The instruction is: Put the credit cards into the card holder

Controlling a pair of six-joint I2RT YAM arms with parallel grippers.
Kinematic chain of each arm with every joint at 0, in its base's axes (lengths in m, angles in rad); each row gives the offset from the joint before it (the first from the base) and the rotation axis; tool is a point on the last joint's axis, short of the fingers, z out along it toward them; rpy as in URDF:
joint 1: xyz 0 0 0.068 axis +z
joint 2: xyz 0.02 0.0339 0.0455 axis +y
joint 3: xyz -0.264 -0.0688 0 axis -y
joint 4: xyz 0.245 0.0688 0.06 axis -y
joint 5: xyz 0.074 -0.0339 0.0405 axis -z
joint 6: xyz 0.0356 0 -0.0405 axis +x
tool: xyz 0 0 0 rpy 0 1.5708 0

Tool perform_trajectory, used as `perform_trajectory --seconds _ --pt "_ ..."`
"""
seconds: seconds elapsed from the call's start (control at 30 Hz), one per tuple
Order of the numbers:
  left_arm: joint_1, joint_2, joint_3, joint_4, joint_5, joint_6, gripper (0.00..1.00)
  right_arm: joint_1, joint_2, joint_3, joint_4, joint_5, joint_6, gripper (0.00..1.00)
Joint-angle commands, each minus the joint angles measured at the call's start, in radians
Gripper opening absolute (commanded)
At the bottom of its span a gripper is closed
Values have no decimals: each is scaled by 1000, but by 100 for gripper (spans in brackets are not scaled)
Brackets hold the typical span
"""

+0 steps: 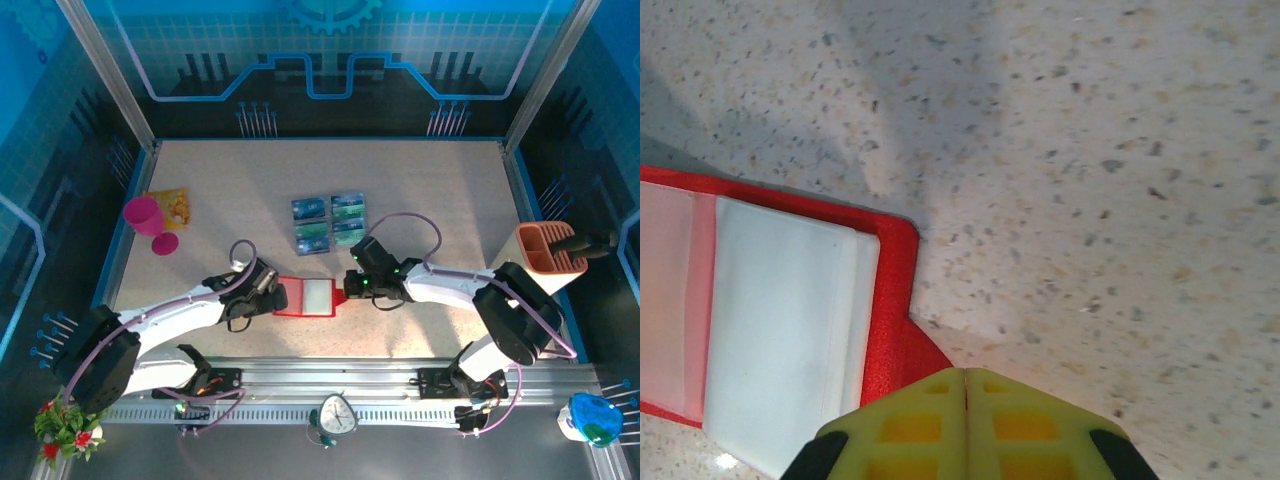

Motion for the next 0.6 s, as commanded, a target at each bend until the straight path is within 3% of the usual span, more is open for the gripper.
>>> perform_trajectory --seconds 0.0,0.1,0.2,0.4,0.57 --pt "-8 39 13 63 2 26 99 -16 -37 -22 -7 22 -3 8" --pt "-8 47 7 73 2 27 99 -21 -54 -26 -2 8 -19 29" --pt "-8 52 4 75 -1 29 99 -32 -89 9 -47 15 -69 42" --pt "-7 71 -8 93 -2 30 99 -75 -104 194 -180 32 -274 51" --pt "-8 85 -13 106 -2 27 99 -87 7 423 -321 66 -496 54"
